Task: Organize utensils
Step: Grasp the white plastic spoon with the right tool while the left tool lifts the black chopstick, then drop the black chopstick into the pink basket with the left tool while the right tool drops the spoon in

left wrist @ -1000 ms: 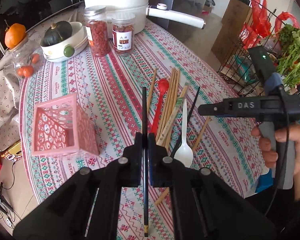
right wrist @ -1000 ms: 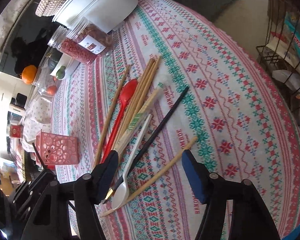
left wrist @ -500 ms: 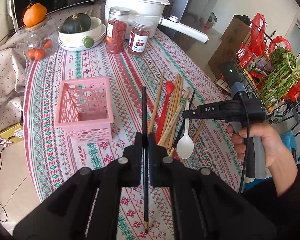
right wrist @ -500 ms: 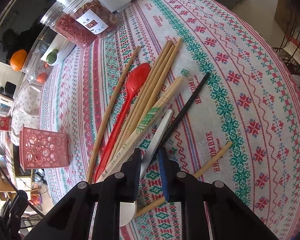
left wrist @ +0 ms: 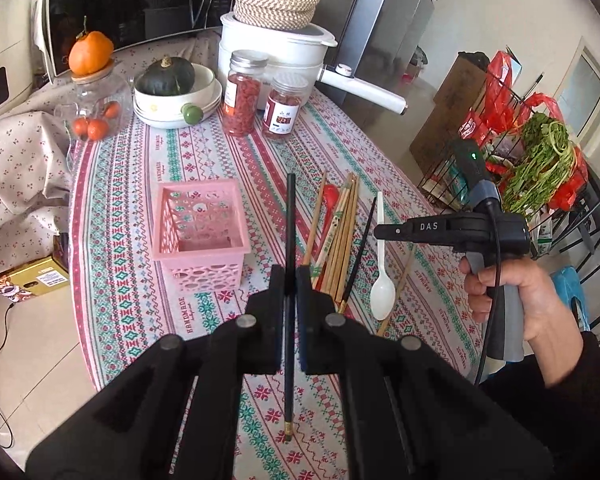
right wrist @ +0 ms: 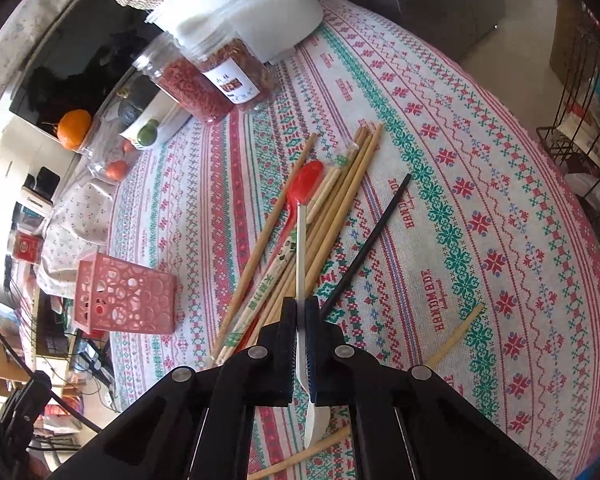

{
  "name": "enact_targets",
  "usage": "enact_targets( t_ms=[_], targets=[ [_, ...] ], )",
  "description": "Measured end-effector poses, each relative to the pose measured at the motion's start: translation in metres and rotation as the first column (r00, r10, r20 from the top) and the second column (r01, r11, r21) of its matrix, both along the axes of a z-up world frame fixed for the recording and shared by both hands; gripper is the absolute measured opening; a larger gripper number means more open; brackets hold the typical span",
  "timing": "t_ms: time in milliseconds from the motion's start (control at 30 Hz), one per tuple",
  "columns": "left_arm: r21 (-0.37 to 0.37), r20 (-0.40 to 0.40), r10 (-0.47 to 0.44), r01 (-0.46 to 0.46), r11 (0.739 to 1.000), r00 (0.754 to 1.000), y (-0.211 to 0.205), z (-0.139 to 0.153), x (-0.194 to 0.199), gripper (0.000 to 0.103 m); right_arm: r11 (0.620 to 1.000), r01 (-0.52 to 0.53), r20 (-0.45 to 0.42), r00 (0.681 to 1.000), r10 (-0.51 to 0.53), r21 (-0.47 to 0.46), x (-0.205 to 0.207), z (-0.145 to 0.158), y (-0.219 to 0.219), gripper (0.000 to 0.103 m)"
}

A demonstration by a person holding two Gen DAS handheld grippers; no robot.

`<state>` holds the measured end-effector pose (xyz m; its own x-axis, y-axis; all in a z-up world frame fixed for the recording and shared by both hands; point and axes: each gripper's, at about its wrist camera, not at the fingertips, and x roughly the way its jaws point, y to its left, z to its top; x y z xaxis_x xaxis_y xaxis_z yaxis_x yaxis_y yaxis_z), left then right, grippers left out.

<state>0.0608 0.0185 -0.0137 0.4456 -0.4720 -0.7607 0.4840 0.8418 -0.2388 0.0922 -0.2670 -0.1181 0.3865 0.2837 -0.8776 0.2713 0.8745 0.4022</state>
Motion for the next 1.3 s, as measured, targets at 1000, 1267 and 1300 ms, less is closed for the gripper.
enact_targets(
  t_ms=[1000,1267,1300],
  targets=[
    [-0.240,0.447,0.315,-0.227,0.944,0.837,0.046,0.101,0.007,0.006,0.992,-0.114,0.527,0.840,0.129,-0.061,-0.030,0.150,0.092,0.004],
    [-0.220,0.383,0.346,-0.280,0.935,0.857,0.043,0.071,0.043,0.006,0.991,-0.129,0.565,0.815,0.133,-0.048,-0.014,0.147,0.119,0.004],
    [-0.217,0.367,0.349,-0.286,0.933,0.862,0.043,0.065,0.049,0.006,0.990,-0.129,0.566,0.813,0.135,-0.051,-0.011,0.146,0.122,0.004]
  ],
)
